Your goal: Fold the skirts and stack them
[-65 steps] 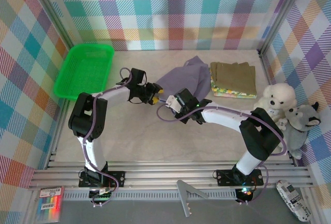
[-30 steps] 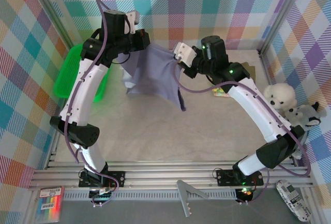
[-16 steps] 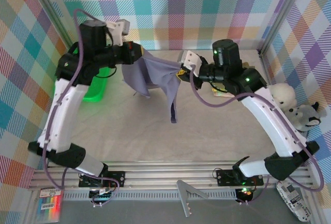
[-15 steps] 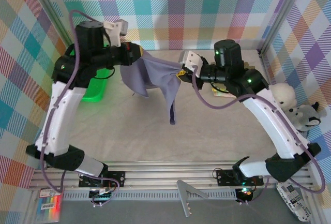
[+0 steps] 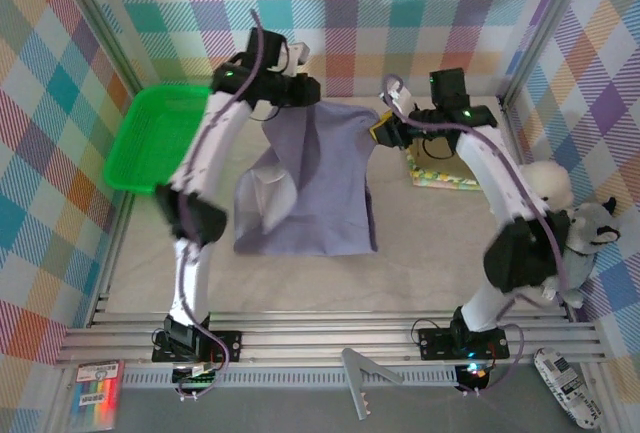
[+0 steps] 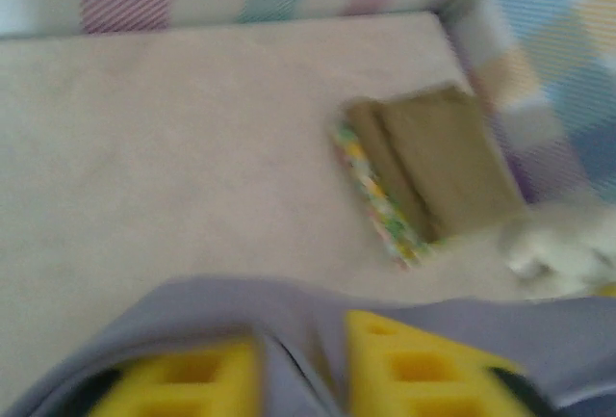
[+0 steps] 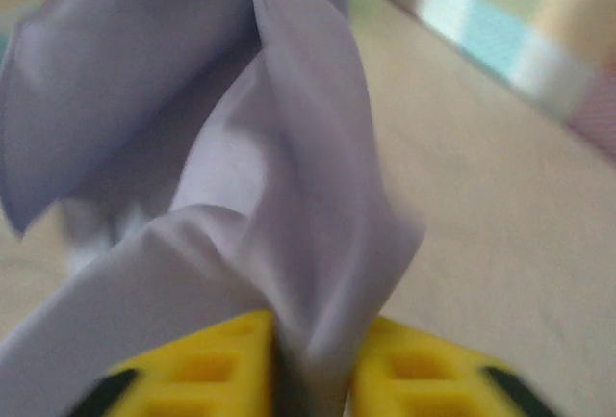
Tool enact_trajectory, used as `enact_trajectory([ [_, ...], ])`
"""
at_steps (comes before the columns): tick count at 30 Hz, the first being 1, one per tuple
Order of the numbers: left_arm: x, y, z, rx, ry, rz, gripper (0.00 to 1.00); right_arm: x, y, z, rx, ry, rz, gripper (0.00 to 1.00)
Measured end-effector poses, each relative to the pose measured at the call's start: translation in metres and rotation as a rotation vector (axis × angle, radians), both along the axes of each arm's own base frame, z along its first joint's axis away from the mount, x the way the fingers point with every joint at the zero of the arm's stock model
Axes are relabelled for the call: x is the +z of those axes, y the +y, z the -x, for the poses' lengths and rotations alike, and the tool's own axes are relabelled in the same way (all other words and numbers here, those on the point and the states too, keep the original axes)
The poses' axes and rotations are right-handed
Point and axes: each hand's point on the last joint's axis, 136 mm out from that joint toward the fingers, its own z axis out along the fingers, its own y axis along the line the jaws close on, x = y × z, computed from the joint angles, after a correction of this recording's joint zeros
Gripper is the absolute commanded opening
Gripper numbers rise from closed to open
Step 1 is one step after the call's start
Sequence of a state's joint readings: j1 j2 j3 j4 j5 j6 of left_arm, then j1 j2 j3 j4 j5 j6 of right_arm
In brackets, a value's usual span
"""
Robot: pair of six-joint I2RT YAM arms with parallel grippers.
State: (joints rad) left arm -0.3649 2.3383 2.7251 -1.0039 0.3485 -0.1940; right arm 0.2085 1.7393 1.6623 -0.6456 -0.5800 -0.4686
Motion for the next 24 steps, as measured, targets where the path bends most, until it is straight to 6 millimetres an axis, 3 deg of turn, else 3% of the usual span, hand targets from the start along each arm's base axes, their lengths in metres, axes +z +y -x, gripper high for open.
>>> enact_trajectory([
  [1,-0.027,0.003,-0.028,0.039,0.015,0.010,1.00,-0.022,-0.007,-0.018,-0.055,0.056,0.017,0.99],
  [2,-0.068,0.013,-0.051,0.088,0.077,0.021,1.00,-0.050,-0.015,-0.033,-0.126,0.126,0.041,0.99],
  [3,-0.090,0.022,-0.058,0.118,0.124,0.021,1.00,-0.064,-0.018,-0.037,-0.159,0.164,0.056,0.99],
  [5,-0.143,0.047,-0.060,0.193,0.277,0.000,1.00,-0.086,-0.025,-0.038,-0.265,0.224,0.080,0.99],
  [8,-0.180,0.081,-0.048,0.273,0.415,-0.034,1.00,-0.086,-0.027,-0.029,-0.384,0.237,0.084,0.99],
  [11,-0.184,0.094,-0.013,0.300,0.484,-0.068,1.00,-0.069,-0.032,-0.021,-0.498,0.216,0.062,0.99],
  [13,-0.166,0.092,0.009,0.297,0.486,-0.066,1.00,-0.058,-0.035,-0.014,-0.560,0.215,0.016,0.99],
  [16,-0.137,0.084,0.025,0.269,0.459,-0.020,1.00,-0.056,-0.034,-0.004,-0.612,0.256,-0.093,0.99],
  [19,-0.130,0.067,0.037,0.226,0.471,0.049,1.00,-0.073,-0.019,-0.002,-0.638,0.391,-0.230,0.99],
  [24,-0.169,0.053,0.049,0.237,0.584,0.055,1.00,-0.127,0.014,-0.007,-0.713,0.622,-0.321,0.99],
])
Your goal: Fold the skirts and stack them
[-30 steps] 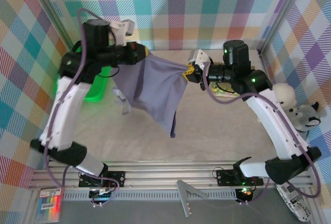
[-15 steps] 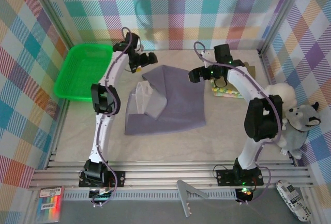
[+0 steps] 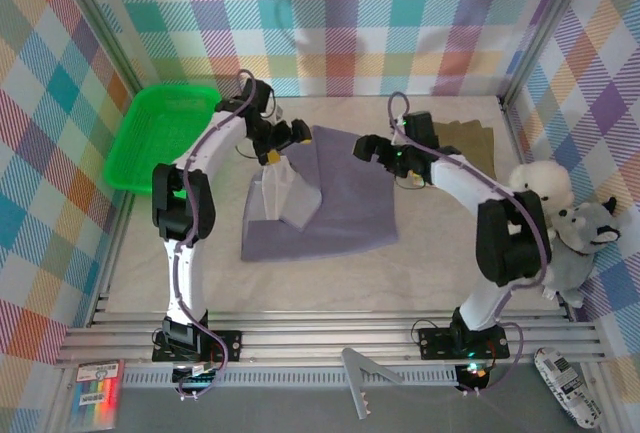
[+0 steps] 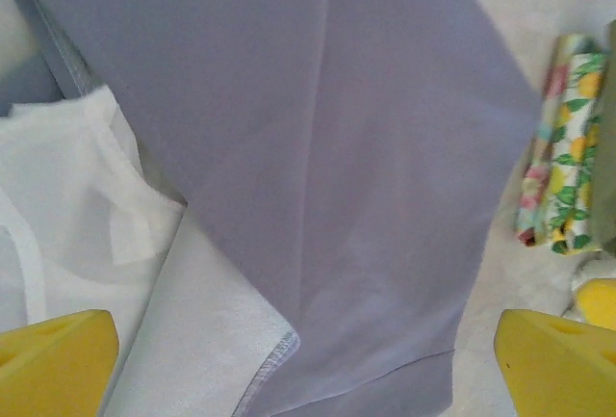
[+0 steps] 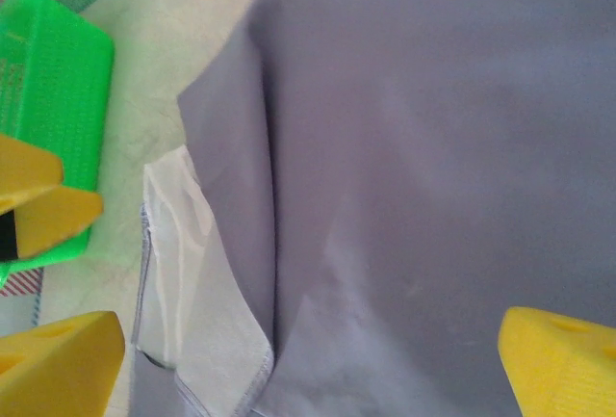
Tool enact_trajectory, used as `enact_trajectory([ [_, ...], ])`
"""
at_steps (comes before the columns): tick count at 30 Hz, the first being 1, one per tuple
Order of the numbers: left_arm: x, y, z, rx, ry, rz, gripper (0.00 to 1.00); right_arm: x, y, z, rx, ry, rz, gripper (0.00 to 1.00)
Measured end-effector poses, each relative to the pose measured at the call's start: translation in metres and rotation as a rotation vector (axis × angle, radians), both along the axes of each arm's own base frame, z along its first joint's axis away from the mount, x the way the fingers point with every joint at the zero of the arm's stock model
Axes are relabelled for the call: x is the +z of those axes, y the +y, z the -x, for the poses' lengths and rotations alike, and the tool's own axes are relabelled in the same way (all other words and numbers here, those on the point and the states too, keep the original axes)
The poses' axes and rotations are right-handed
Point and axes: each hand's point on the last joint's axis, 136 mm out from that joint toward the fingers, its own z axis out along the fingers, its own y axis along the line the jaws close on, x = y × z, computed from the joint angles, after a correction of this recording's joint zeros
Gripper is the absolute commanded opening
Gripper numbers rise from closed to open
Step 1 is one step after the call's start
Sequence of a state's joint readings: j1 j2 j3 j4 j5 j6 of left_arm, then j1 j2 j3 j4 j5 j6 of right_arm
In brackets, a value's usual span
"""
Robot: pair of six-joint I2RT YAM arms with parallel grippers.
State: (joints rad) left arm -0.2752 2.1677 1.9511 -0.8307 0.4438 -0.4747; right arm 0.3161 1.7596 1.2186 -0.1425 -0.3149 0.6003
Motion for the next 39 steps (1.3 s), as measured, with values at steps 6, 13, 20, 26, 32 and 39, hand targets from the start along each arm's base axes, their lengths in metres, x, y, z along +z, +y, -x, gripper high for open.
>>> enact_trajectory([
  [6,-0.046,-0.013,-0.006,0.031,0.097,0.038,1.00,-0.061,0.034,0.012,-0.036,0.211,-0.053,0.99],
  [13,-0.075,-0.024,-0.023,0.064,0.151,0.077,1.00,-0.082,0.050,0.016,-0.074,0.301,-0.107,0.99],
  [20,-0.060,-0.048,-0.087,0.053,0.014,0.195,1.00,-0.084,0.051,0.017,-0.085,0.320,-0.127,0.99],
  [26,-0.058,-0.040,-0.142,0.094,-0.129,0.268,1.00,-0.086,0.050,0.021,-0.059,0.311,-0.125,0.99],
  [32,-0.050,0.019,-0.183,0.196,-0.242,0.270,1.00,-0.086,0.048,0.028,-0.039,0.295,-0.122,0.99],
  [39,-0.014,0.103,-0.215,0.246,-0.438,0.191,1.00,-0.086,0.047,0.032,-0.035,0.297,-0.121,0.99],
])
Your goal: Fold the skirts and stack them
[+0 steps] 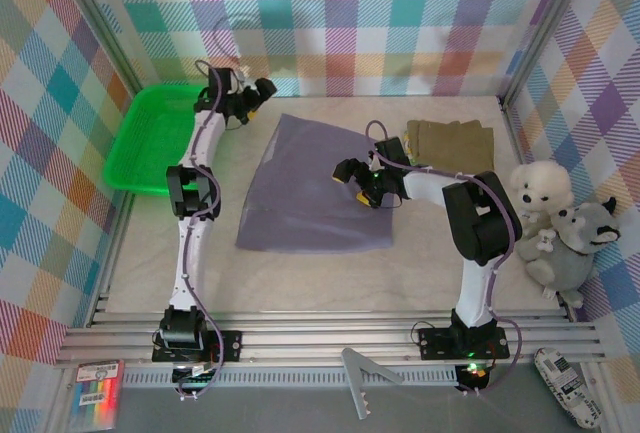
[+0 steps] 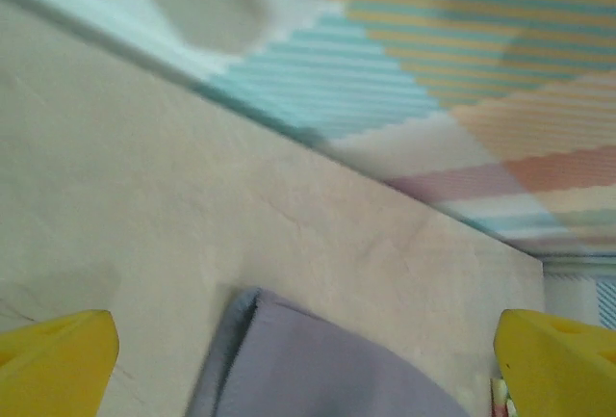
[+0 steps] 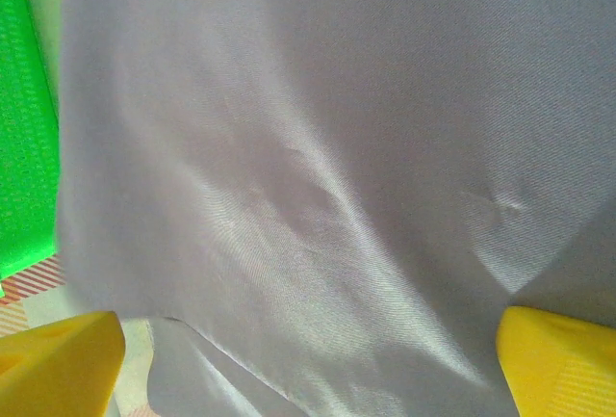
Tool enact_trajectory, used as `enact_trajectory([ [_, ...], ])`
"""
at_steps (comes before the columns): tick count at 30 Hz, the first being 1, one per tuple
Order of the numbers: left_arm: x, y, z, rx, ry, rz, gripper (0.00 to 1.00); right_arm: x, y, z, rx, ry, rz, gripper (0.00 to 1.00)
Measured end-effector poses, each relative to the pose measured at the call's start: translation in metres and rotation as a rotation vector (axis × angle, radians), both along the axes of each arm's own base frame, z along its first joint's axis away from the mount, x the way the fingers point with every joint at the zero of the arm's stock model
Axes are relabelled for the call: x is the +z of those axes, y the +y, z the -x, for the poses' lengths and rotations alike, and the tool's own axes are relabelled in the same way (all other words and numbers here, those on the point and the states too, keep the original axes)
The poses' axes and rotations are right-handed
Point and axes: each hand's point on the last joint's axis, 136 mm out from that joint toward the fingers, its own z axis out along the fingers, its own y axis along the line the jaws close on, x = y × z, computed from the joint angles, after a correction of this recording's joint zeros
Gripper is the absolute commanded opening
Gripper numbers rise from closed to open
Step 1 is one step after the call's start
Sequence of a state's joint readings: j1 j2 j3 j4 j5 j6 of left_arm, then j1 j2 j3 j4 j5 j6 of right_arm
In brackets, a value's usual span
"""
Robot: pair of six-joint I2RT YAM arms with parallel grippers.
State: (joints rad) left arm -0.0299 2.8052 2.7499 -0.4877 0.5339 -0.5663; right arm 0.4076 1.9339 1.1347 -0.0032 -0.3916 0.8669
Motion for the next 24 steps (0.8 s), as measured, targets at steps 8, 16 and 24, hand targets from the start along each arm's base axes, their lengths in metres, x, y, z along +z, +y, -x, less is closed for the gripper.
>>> enact_trajectory([
  [8,0.061,-0.025,0.034,-0.079,-0.022,-0.104,1.00,0.003,-0.013,0.024,0.011,0.025,0.040,0.99],
  [16,0.063,-0.091,0.111,-0.182,0.120,-0.207,1.00,0.013,-0.020,0.031,0.025,0.016,0.081,0.99],
  [24,-0.026,-0.106,0.129,-0.222,0.343,-0.196,1.00,-0.003,-0.018,0.028,0.021,0.061,0.085,0.99],
])
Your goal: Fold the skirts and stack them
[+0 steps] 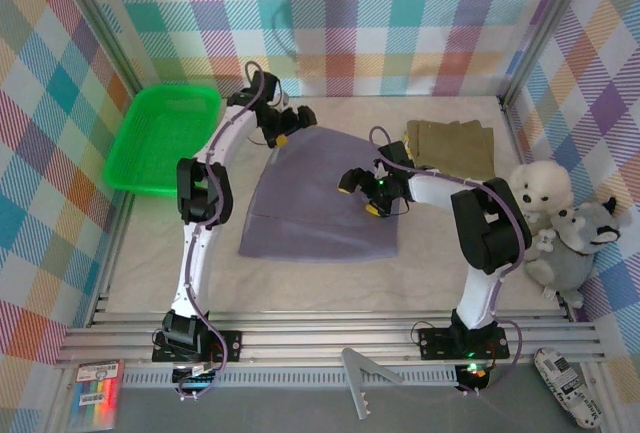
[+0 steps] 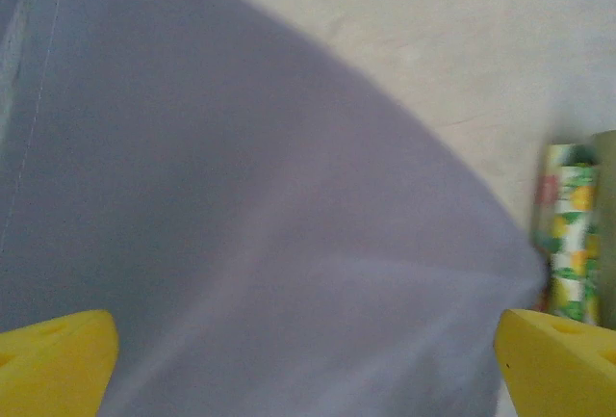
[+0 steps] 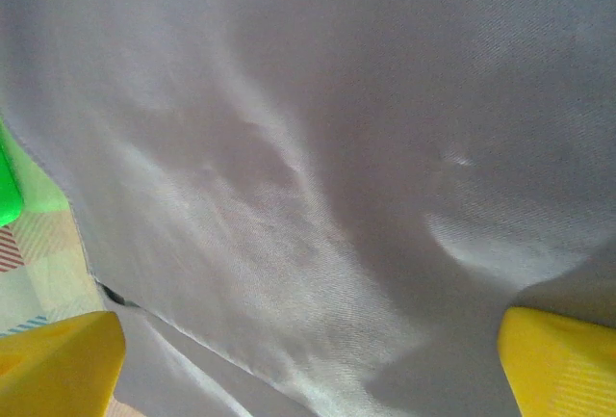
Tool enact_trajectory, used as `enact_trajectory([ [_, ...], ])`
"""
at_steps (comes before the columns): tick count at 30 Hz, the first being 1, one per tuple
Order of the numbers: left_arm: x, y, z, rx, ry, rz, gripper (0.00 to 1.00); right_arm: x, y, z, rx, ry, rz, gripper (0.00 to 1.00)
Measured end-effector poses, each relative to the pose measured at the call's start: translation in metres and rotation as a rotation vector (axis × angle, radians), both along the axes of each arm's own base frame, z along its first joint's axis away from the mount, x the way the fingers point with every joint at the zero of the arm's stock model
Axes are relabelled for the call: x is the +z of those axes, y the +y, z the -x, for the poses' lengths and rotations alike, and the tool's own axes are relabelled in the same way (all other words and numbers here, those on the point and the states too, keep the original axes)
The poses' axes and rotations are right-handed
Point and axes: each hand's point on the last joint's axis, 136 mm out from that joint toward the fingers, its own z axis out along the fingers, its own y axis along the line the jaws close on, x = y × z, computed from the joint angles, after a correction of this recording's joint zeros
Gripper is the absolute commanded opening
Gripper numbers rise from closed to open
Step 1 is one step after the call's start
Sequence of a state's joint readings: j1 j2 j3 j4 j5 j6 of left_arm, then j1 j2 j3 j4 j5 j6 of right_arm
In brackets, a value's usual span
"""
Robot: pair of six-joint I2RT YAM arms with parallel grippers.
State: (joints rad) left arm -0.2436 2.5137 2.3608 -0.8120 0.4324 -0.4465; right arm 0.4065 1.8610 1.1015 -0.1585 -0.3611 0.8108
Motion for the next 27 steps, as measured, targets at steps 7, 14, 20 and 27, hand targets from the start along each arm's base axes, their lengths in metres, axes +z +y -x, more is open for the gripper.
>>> enact_trajectory([
  [7,-0.028,0.005,-0.019,0.072,0.044,0.019,1.00,-0.002,0.001,-0.001,-0.012,0.016,-0.008,0.99],
  [14,-0.031,0.027,-0.065,0.161,-0.068,0.046,1.00,-0.003,0.003,0.000,0.001,0.017,-0.017,0.99],
  [20,-0.021,0.028,-0.099,0.165,-0.203,0.106,1.00,-0.001,0.007,0.000,0.015,0.015,-0.041,0.99],
  [27,-0.007,0.043,-0.098,0.183,-0.208,0.088,1.00,0.002,-0.001,0.006,-0.004,-0.007,-0.017,0.99],
])
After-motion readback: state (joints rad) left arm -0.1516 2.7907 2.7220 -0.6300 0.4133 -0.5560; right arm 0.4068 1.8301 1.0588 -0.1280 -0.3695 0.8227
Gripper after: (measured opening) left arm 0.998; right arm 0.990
